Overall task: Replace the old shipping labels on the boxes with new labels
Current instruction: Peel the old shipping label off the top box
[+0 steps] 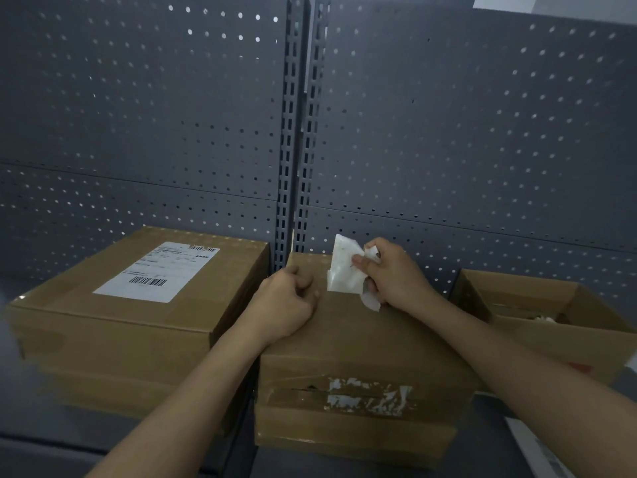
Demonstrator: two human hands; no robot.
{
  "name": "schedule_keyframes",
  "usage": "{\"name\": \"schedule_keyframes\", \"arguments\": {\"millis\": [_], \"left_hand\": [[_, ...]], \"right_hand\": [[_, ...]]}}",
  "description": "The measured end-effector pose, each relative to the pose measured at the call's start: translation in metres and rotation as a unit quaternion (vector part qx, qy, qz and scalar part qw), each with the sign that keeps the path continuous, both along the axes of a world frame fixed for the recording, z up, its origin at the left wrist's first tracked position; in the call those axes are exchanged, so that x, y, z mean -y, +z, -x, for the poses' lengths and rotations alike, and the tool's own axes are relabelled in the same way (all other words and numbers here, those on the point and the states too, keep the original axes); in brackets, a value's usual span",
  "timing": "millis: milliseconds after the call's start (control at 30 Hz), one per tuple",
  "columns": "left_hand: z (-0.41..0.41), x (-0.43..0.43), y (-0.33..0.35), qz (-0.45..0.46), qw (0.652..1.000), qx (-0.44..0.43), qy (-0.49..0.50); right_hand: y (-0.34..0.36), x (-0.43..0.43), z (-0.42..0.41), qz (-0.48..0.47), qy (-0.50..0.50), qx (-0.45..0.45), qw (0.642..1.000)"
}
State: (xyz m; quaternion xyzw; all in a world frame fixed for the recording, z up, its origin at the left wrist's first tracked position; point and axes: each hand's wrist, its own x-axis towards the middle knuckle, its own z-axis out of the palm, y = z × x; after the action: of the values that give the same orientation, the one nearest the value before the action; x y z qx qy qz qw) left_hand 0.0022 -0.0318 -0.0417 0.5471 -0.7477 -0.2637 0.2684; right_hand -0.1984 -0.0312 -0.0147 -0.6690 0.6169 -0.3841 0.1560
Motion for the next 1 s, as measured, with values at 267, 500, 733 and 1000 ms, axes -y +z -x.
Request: {"name": "schedule_keyframes", "arguments": {"millis": [267,500,733,1000], "left_hand": [[0.001,0.002,0.002,-0.001,1.0,0.017,-0.017],[0.002,0.001,0.004,0.013,0.999,0.019,-0.035],[0.003,-0.002,0.006,0.017,0.999,0.028,-0.042],[0.002,-0.002,0.006,0.022,0.998,0.027,-0.05]], "right_hand": [[0.0,-0.003,-0.007,0.064,-0.013,-0.012,0.998],[-0.004,0.007,0.001,0.105,-0.034,0.03,0.993],[-0.006,0.017,0.01,0.109,-0.072,0.031,0.991],[-0.009,0.023,0.013,0.132,-0.095,0.017,0.987]]}}
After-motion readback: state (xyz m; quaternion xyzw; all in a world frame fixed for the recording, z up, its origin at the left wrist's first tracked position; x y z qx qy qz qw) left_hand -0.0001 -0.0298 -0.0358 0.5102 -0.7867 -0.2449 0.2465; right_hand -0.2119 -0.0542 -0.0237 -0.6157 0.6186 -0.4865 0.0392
